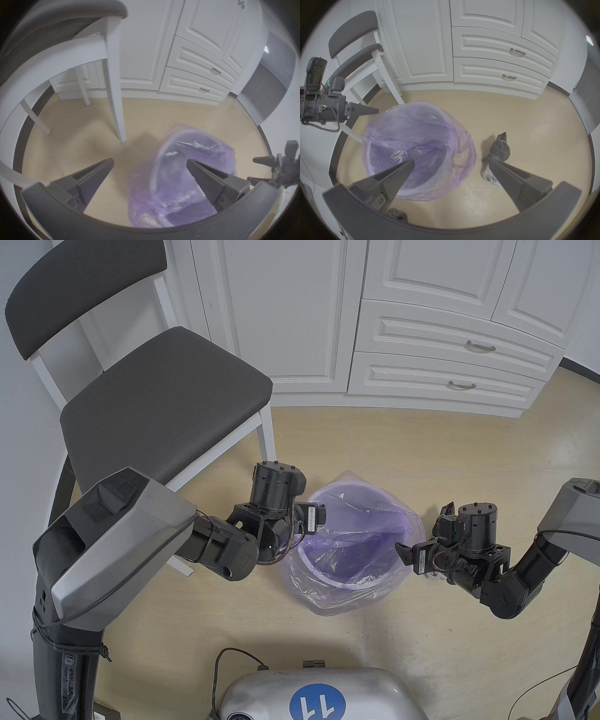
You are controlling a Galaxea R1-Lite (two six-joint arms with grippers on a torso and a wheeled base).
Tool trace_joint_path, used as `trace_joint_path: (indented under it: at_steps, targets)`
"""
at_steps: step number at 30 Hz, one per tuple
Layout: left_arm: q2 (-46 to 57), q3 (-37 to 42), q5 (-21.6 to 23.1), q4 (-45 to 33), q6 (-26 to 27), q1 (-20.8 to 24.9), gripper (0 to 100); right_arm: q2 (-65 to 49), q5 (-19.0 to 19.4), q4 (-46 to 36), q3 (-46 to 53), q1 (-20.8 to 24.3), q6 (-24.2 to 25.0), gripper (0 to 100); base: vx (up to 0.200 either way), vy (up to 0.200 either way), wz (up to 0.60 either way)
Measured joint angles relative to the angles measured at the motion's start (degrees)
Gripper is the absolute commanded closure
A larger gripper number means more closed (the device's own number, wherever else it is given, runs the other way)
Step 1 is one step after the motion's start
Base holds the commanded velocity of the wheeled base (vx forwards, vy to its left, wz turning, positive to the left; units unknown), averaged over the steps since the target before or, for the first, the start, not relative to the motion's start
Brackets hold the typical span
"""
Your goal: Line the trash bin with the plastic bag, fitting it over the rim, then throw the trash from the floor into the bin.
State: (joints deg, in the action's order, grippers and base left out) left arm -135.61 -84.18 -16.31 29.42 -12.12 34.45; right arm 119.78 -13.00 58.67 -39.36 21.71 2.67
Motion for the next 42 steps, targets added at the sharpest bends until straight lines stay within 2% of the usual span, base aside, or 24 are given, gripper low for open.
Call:
trace_joint_path:
  at_steps: [12,22,30,38,42]
  targets:
    - [-2.13,-4.50,0.22,-0.30,-1.87,-2.68,0,2.95,-0.85,1.73,-4.27,-0.35,2.00,0,0.000,0.000,0.00]
    - [2.12,2.45,1.58,0.13,-1.65,-1.46,0,9.44,-3.40,3.23,-10.36,1.13,6.02,0,0.000,0.000,0.00]
    - [5.89,6.91,3.36,0.26,-1.45,-0.80,0,15.17,-9.09,3.27,-22.52,1.30,13.36,0,0.000,0.000,0.00]
    - [10.41,16.98,10.41,2.11,2.02,0.72,0,21.57,-14.64,2.90,-36.51,0.80,21.55,0,0.000,0.000,0.00]
    - [10.97,19.38,11.93,2.50,3.94,1.62,0,23.55,-16.26,3.02,-40.35,0.59,25.27,0,0.000,0.000,0.00]
